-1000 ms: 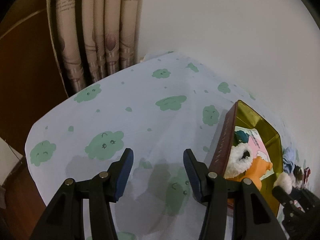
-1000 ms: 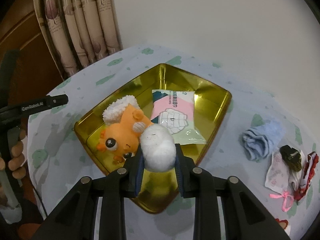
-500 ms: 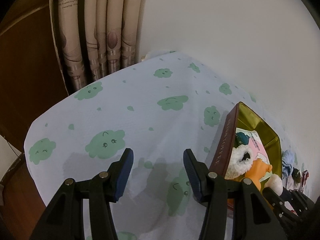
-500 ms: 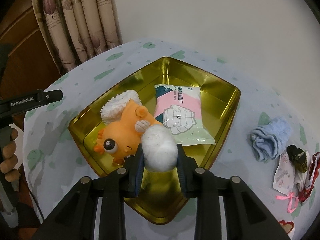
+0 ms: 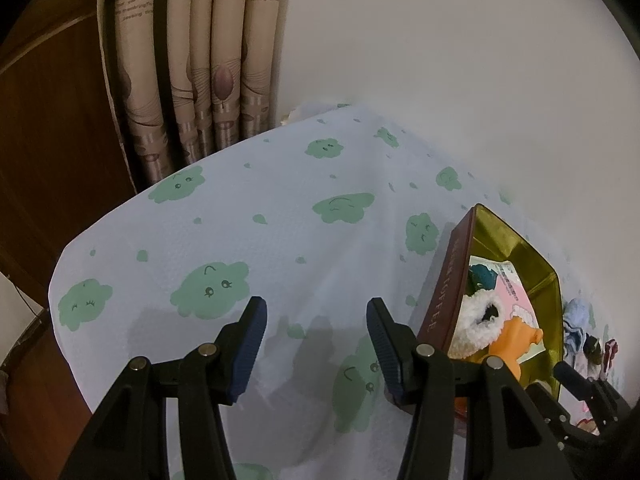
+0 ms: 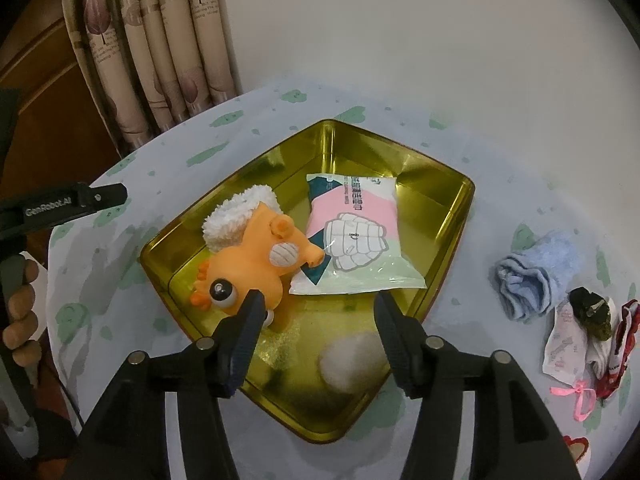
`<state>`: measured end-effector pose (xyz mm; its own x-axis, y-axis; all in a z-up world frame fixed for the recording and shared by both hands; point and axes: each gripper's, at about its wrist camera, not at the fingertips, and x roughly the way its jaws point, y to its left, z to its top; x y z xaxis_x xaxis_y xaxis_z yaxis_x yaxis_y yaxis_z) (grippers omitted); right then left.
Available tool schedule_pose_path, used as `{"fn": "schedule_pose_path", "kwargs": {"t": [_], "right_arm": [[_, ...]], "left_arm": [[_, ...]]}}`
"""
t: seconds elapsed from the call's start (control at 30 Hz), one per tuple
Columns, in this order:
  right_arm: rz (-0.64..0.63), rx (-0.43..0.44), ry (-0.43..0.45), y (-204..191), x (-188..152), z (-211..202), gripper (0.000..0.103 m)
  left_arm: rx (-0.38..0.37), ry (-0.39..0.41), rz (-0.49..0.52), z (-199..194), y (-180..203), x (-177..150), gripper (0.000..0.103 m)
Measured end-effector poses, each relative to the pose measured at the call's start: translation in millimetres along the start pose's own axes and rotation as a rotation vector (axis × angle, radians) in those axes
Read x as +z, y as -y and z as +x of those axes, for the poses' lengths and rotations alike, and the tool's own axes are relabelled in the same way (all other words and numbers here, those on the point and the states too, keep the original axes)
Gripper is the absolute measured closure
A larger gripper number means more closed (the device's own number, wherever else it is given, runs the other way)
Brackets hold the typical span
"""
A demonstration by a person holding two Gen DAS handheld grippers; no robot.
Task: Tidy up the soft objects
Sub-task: 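Move the right tool to the white knit sock and grasp it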
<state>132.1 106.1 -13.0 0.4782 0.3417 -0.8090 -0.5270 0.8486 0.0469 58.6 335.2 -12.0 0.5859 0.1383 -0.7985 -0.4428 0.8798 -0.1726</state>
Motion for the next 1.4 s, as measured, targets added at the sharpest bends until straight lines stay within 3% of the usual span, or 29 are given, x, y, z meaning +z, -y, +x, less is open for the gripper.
{"fn": "schedule_pose_path", "kwargs": {"t": [0.27, 0.5, 0.7, 1.1, 1.4], "right_arm": [[0.019, 0.006, 0.019, 7, -6, -19, 0.044], [0.045, -0.027, 0.038, 30, -22, -47, 0.034], [0.129, -0.094, 0.034, 73, -51, -73, 0.031], [0.331, -0.257, -0.006, 164, -131, -107, 0.011], [0.356, -0.244, -0.043, 179, -162, -105, 0.009]], "left_arm": [[0.011, 0.001, 0.014, -1, 3, -1, 0.05], [0.023, 0.008, 0.032, -2, 8, -2, 0.05], [0.026, 0.009, 0.039, -2, 10, -3, 0.05], [0.038, 0.014, 0.072, -5, 14, -4, 0.05], [0.056, 0.016, 0.095, -5, 17, -4, 0.05]]}}
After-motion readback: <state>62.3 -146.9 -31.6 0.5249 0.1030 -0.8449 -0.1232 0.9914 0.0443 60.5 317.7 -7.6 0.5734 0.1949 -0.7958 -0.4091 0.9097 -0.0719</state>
